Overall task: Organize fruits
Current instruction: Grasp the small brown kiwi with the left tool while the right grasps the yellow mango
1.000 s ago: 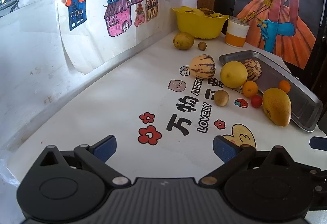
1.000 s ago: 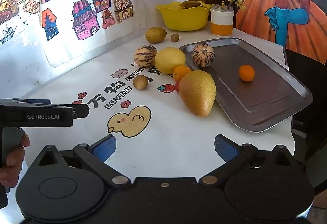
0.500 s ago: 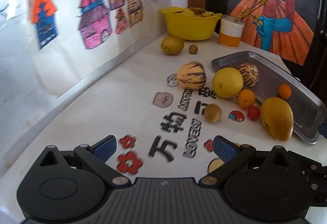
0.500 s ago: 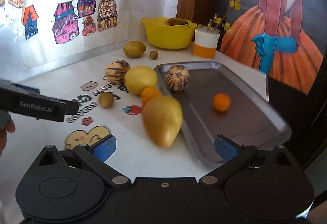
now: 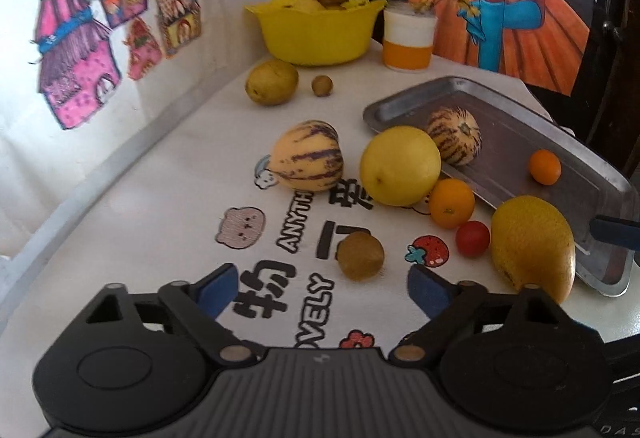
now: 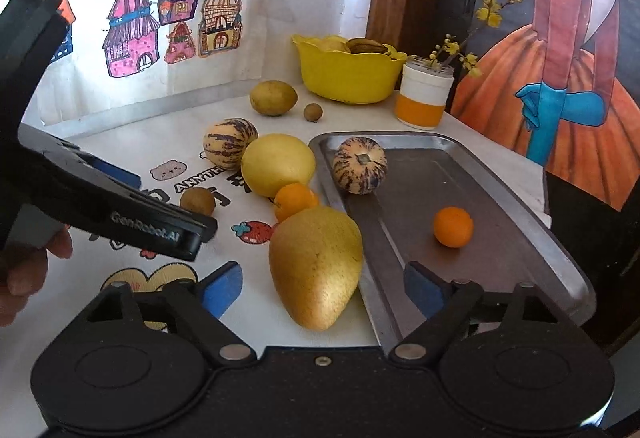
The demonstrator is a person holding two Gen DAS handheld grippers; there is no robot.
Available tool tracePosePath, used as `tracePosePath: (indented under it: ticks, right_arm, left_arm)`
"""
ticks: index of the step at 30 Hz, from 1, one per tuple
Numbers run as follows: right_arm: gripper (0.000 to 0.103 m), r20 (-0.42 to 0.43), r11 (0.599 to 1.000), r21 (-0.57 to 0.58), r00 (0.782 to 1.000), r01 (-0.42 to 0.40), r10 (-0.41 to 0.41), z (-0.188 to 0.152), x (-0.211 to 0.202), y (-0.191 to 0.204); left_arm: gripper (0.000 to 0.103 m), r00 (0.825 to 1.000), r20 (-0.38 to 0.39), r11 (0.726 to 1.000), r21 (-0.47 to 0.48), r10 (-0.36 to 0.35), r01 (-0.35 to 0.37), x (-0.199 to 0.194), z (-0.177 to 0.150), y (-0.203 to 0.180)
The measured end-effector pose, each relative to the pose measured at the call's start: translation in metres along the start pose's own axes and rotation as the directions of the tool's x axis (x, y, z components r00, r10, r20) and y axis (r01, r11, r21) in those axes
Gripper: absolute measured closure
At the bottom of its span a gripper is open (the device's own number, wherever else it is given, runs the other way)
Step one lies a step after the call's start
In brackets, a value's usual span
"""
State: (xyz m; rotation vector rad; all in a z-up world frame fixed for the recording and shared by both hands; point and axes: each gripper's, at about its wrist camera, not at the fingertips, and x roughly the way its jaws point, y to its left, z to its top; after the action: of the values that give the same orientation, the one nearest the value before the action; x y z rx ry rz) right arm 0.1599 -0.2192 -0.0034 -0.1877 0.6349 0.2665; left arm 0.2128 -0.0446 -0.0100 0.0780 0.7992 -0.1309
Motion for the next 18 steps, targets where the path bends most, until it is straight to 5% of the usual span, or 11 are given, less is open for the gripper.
tracePosePath:
  ticks: [5, 15, 18]
  right_arm:
    - [0.024, -0.007, 1.000, 0.007, 1.000, -0.015, 0.015, 0.000, 0.008, -0.001]
    - [0.046, 0.006, 1.000, 0.004, 1.000, -0.021, 0.021, -0.001, 0.015, 0.001]
    - [0.047, 0.018, 0.999, 0.021, 0.999, -0.034, 0.033, -0.002, 0.014, -0.002]
  left_arm:
    - [0.025, 1.000, -0.006, 1.000, 0.010, -0.014, 0.014, 0.006, 0.001, -0.003]
    - [0.073, 1.000, 0.014, 1.000, 0.012, -0.014, 0.014, 0.006, 0.005, -0.003]
    - [0.075, 1.000, 0.011, 1.000, 0.009, -0.016, 0.016, 0.006, 0.006, -0.003]
